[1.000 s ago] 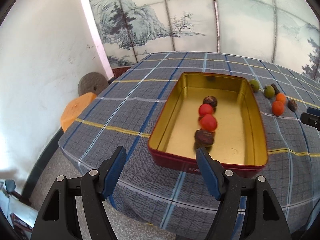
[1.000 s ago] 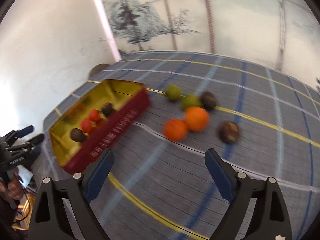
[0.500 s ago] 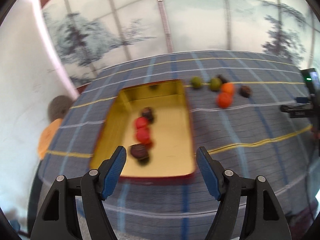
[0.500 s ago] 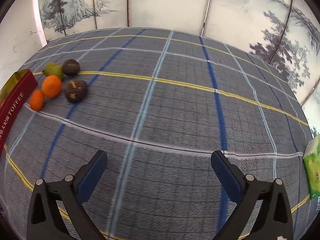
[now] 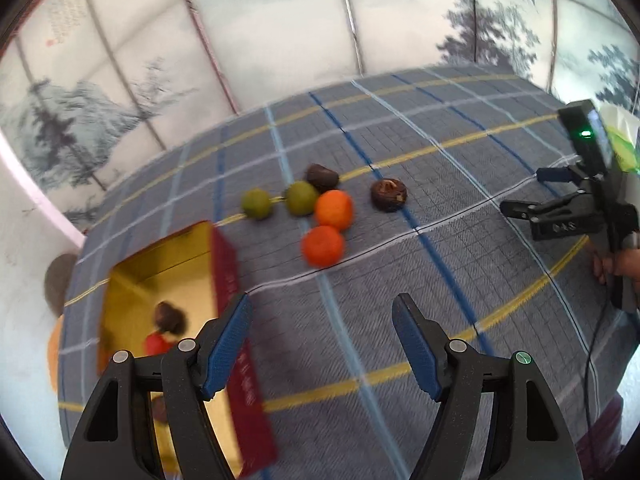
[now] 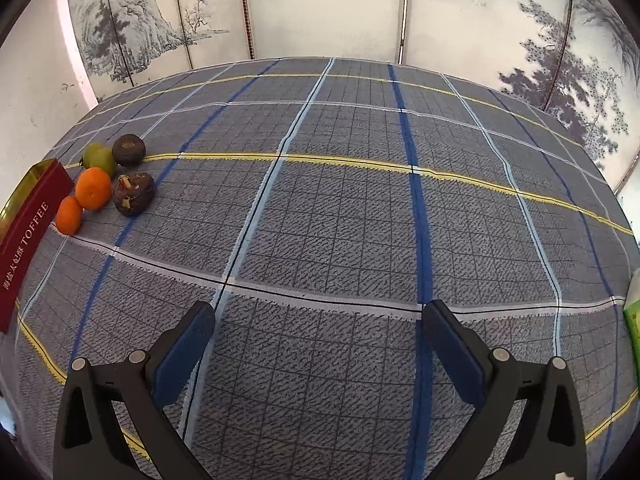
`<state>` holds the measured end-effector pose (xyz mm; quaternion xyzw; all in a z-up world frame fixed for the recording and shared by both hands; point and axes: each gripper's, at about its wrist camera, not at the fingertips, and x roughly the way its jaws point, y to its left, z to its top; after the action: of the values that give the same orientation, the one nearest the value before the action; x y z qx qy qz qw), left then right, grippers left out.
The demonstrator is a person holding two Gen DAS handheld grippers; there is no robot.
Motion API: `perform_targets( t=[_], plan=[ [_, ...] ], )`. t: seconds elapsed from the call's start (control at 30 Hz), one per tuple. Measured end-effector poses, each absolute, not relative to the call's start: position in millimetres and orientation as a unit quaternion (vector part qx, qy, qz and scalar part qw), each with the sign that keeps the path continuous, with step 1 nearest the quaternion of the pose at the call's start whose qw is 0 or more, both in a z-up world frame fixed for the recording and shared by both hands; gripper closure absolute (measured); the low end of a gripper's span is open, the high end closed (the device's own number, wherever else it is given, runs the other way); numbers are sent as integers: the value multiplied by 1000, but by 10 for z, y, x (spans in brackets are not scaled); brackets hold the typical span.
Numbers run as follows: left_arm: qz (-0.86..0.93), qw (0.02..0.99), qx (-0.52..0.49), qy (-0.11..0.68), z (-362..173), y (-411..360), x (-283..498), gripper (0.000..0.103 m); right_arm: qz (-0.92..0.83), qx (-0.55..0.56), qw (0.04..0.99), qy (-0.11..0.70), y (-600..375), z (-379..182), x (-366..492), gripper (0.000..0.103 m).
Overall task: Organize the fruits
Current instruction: 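Reach the left tool to the fruits and grasp an orange tangerine, then carry the tangerine into the tin and open the left tool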
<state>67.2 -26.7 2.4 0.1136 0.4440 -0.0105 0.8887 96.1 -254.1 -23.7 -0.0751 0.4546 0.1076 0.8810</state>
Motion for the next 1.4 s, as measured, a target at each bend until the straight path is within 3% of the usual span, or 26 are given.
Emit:
perform_targets(
  t=[0.57,0.67,0.7,1.4],
  plan=[
    [10,863,90,497,-488,-127,1610,33,130,-67,880,452,-2521,-211,943,0],
    [3,859,61,508,-597,-74,1668,54,130,-67,880,452,-2523,-213,944,0],
    [-1,862,48,505,-589,-57,1664,67,130,-67,880,452,-2520,-213,943,0],
    [43,895,39,442,-45,-478,632,67,110,-88,879,457,-2457,-241,972,0]
  ],
)
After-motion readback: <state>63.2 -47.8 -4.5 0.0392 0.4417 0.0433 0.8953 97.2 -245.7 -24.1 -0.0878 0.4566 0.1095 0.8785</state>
